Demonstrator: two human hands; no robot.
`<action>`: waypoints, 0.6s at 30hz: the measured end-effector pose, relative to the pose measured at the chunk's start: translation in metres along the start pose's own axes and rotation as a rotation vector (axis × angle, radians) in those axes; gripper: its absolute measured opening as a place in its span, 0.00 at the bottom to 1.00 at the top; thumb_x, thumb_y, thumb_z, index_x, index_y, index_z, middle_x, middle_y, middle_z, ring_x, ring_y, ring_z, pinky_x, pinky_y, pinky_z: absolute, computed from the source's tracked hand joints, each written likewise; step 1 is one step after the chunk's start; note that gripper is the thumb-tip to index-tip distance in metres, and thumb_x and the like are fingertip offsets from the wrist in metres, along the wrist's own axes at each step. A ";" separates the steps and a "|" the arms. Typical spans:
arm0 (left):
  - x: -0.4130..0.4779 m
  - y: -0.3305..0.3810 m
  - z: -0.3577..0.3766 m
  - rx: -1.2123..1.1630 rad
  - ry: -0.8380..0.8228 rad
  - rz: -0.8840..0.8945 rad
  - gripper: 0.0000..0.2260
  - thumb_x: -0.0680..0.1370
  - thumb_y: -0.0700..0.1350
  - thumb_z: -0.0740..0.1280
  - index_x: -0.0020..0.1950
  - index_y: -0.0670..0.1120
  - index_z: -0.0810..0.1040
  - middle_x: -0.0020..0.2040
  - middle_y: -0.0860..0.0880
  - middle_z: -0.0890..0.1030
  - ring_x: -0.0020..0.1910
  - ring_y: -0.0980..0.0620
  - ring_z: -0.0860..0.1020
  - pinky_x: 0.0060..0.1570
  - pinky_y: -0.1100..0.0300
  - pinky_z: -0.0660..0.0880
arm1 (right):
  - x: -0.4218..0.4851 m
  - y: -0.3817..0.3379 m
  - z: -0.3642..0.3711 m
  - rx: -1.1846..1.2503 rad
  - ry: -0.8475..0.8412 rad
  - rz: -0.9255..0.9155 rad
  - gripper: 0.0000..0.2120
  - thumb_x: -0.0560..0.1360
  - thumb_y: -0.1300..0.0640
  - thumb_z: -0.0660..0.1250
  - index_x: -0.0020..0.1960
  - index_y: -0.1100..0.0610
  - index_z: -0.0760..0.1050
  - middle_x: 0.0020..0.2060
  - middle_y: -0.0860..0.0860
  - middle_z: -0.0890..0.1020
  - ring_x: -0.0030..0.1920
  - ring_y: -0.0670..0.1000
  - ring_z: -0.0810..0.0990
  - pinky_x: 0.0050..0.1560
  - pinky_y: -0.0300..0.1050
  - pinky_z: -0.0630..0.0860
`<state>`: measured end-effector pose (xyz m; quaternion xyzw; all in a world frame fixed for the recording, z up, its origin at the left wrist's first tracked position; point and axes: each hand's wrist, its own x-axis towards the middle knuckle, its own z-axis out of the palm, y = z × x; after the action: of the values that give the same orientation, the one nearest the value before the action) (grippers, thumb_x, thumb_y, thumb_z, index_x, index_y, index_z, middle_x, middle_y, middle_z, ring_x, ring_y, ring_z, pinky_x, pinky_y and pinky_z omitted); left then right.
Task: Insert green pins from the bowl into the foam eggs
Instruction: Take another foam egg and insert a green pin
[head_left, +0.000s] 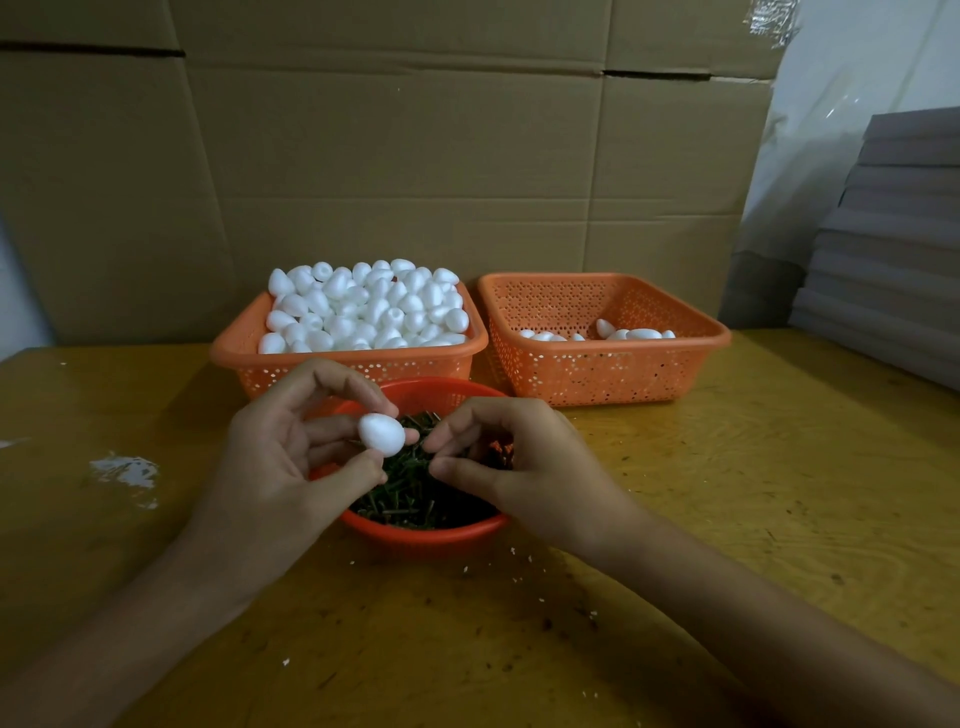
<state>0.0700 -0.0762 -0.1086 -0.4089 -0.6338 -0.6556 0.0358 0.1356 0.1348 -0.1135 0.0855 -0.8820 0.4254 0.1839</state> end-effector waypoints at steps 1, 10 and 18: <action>0.000 0.000 0.000 -0.004 -0.002 0.005 0.13 0.68 0.41 0.76 0.50 0.52 0.80 0.52 0.47 0.84 0.56 0.44 0.86 0.49 0.57 0.84 | 0.000 0.000 0.000 0.018 0.007 -0.005 0.05 0.76 0.56 0.77 0.50 0.49 0.84 0.42 0.43 0.86 0.47 0.44 0.84 0.53 0.48 0.81; 0.003 0.001 -0.001 -0.023 0.045 0.016 0.14 0.68 0.41 0.78 0.51 0.50 0.82 0.50 0.46 0.85 0.54 0.47 0.84 0.53 0.59 0.81 | 0.001 0.002 0.003 0.154 0.065 -0.005 0.03 0.75 0.54 0.78 0.45 0.49 0.84 0.42 0.47 0.87 0.47 0.46 0.86 0.56 0.60 0.80; 0.003 0.000 -0.001 -0.037 0.097 -0.035 0.14 0.68 0.37 0.74 0.53 0.41 0.82 0.50 0.47 0.87 0.52 0.50 0.86 0.53 0.62 0.82 | 0.000 0.000 0.002 0.228 0.086 0.007 0.03 0.74 0.55 0.78 0.47 0.52 0.85 0.41 0.49 0.88 0.48 0.54 0.86 0.56 0.63 0.80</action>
<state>0.0677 -0.0756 -0.1073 -0.3662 -0.6261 -0.6868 0.0473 0.1353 0.1332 -0.1151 0.0843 -0.8193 0.5270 0.2093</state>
